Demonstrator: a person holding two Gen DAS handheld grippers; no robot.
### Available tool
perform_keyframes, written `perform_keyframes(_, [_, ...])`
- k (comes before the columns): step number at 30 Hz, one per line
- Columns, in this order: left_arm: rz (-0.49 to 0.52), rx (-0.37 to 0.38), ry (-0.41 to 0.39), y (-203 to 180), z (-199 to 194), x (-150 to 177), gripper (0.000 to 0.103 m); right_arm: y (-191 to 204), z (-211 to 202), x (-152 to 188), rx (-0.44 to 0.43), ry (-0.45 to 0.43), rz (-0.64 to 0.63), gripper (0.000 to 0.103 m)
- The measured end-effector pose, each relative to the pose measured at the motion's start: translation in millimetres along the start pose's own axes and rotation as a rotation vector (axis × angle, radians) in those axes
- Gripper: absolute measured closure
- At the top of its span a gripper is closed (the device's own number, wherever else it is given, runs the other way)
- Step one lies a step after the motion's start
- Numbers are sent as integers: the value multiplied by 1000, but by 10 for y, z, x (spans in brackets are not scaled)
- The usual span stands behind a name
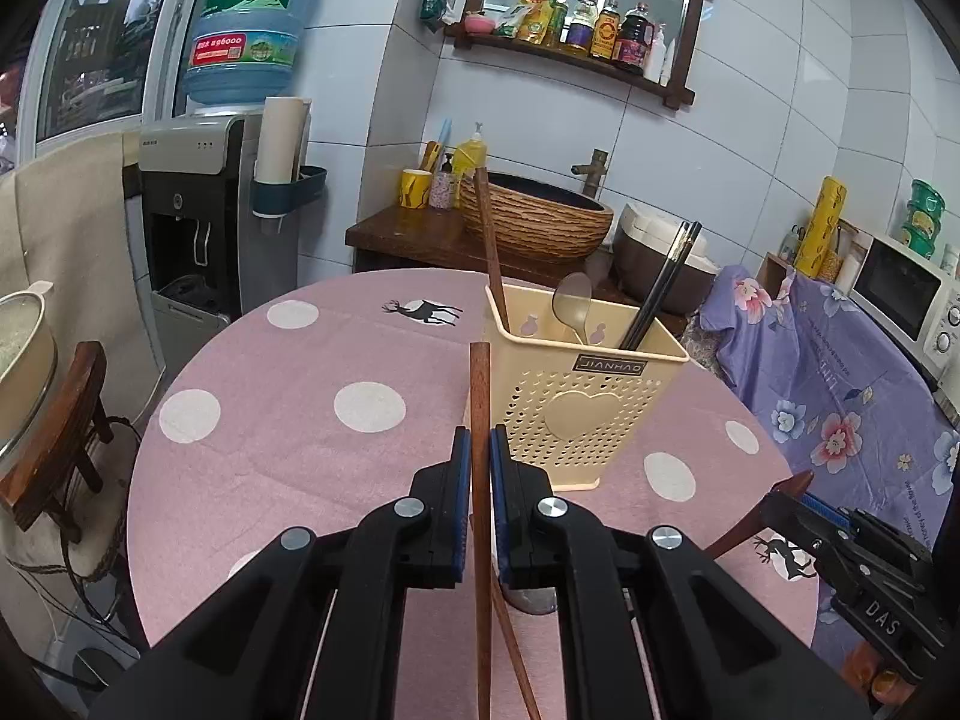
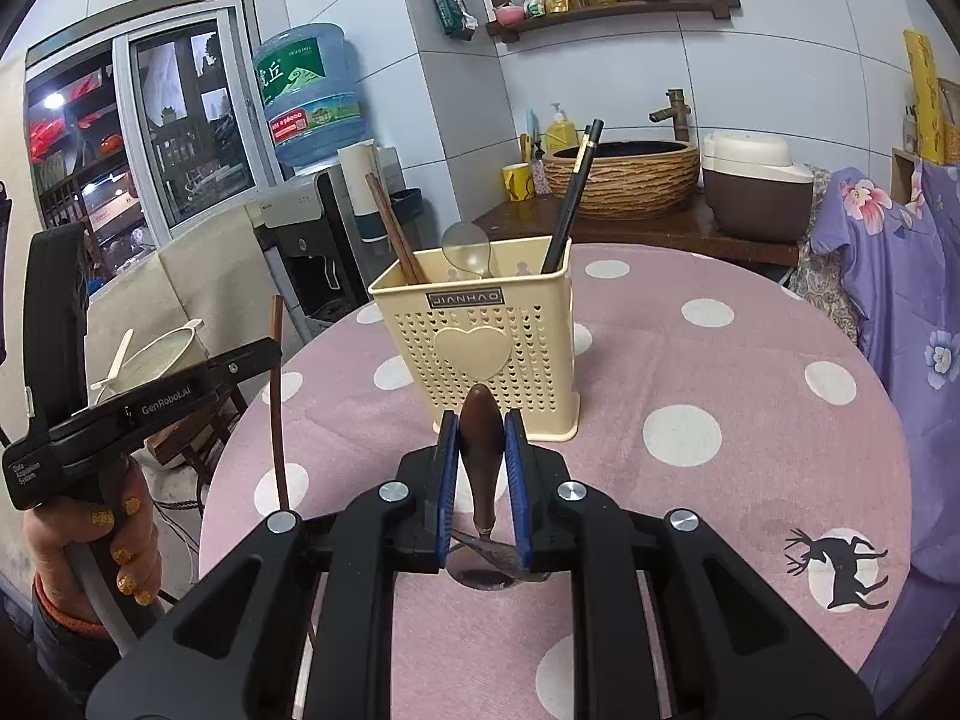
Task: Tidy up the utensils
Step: 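Lift the chopstick and spoon and carry both over the beige basket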
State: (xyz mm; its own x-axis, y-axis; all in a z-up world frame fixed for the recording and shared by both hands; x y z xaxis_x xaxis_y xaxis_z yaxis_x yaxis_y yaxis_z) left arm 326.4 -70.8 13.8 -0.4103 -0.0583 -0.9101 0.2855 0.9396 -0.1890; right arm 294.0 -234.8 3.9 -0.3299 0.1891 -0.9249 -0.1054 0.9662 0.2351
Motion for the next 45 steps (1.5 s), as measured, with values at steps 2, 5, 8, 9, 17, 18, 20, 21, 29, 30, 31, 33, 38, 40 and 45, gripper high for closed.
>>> perform_keyframes(2, [-1,4,-7,-12,-32,-23,95,8,-24,-49,-1,-10,-6,87])
perform_keyframes(5, [-4,15,-25,-22,-95,-88,95,27,-61,-107,-9,-20,-15,87])
perform_keyframes(8, [1,20,-47,-45,-157,-169,96,76,-119,-183,-30,-26,-22,87])
perform_keyframes(9, [2,24,-52,-53,-176,-191,95,90,-137,-203,-35,-29,-26,87])
perform_keyframes(17, [8,40,-89,-113,-283,-362,96,193,-273,-405,-38,-62,-87,87])
perform_keyframes(18, [14,41,-93,-129,-281,-385,96,201,-261,-428,-37,-62,-93,87])
perform_keyframes(20, [24,41,-105,-161,-279,-445,96,209,-223,-490,-41,-61,-98,87])
perform_keyframes(21, [28,46,-110,-175,-277,-477,96,213,-208,-522,-46,-61,-97,87])
perform_keyframes(29, [52,86,-164,-341,-311,-979,96,237,-34,-918,-75,-63,-104,87])
perform_keyframes(30, [50,100,-170,-377,-316,-1080,96,244,-12,-1020,-82,-67,-99,87])
perform_keyframes(31, [48,110,-177,-406,-319,-1165,96,244,8,-1125,-86,-75,-93,87])
perform_keyframes(33, [47,116,-203,-459,-323,-1402,96,251,53,-1342,-84,-95,-92,87])
perform_keyframes(38, [60,69,-305,-531,-233,-1979,96,234,216,-1918,-43,-169,-106,87])
perform_keyframes(40, [51,55,-304,-527,-98,-2093,96,179,315,-2049,-14,-186,-109,87])
perform_keyframes(45, [28,10,-271,-434,277,-1964,96,8,728,-1968,46,-170,-97,87])
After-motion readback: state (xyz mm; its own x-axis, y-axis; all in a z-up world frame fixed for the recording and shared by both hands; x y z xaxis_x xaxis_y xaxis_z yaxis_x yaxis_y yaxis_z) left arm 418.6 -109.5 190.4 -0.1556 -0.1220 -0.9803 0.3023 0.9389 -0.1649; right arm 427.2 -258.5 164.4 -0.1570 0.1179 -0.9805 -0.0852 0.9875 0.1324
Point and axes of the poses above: each gripper's, at about its wrist camera, not at the fingertips, and z roughly the way its jaws point, y to its left, x to its underside, the point moved 9 cm from there along z, roughly the way its jaws point, and after that the axes turned 11 degrees about -y, right-handed, at the moved point
